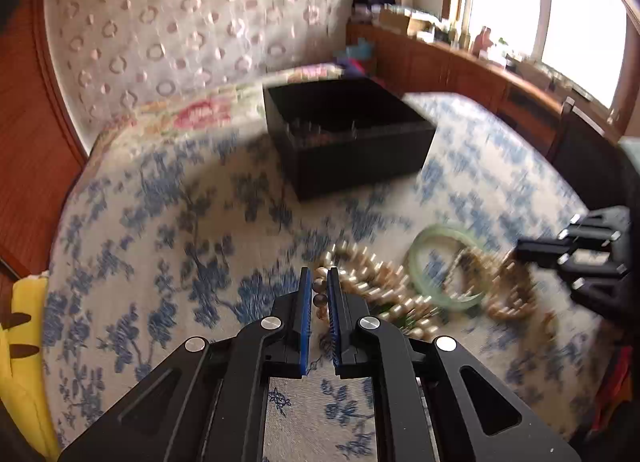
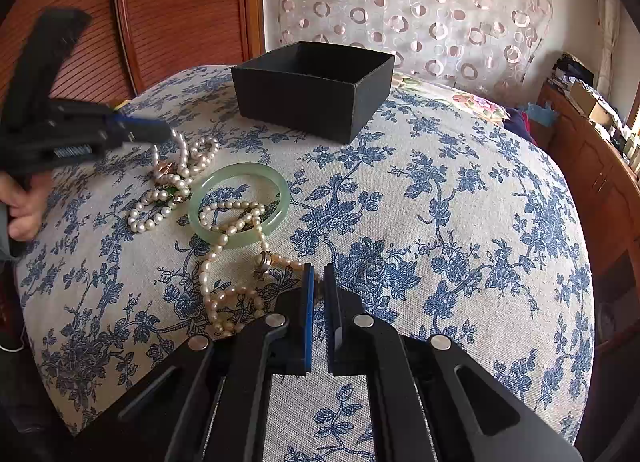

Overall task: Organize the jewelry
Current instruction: 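Grasp the pearl necklace with green pendant with the left gripper and lift toward the box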

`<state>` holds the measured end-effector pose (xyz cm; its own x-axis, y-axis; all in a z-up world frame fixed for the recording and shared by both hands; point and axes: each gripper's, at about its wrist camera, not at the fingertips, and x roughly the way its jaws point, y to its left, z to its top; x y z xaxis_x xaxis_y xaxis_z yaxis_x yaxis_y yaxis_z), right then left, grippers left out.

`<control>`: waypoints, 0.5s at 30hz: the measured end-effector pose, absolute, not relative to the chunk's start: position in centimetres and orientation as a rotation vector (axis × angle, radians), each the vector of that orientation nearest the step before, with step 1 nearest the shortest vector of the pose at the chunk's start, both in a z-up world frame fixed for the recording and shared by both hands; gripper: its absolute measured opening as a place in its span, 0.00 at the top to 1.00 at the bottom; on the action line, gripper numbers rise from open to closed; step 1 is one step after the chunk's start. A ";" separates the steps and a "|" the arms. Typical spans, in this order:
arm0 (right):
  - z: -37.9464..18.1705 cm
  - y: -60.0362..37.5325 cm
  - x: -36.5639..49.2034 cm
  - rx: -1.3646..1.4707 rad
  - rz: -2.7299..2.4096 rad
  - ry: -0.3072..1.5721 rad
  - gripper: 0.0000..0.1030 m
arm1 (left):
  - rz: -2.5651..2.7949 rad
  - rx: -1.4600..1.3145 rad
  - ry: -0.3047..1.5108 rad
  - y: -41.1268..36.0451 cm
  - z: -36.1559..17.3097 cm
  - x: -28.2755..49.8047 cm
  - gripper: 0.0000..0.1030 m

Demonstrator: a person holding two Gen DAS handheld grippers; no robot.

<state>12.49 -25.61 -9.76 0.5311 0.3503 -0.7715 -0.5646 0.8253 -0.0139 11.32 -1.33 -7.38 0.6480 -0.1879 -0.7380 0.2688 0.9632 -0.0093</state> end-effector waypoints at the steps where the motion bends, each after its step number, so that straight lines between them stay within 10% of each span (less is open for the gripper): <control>1: -9.8 -25.6 12.5 -0.277 0.554 0.850 0.95 | -0.265 0.097 0.803 -1.4 -6.5 10.9 0.93; 15: -9.9 -25.7 12.6 -0.267 0.559 0.853 0.95 | -0.293 0.074 0.609 -2.2 1.0 7.9 0.93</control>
<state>12.62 -25.66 -9.92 0.5268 0.3570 -0.7713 -0.5647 0.8253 -0.0037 7.87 -2.21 1.01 0.7804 -0.2492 -0.5734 0.2926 0.9561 -0.0173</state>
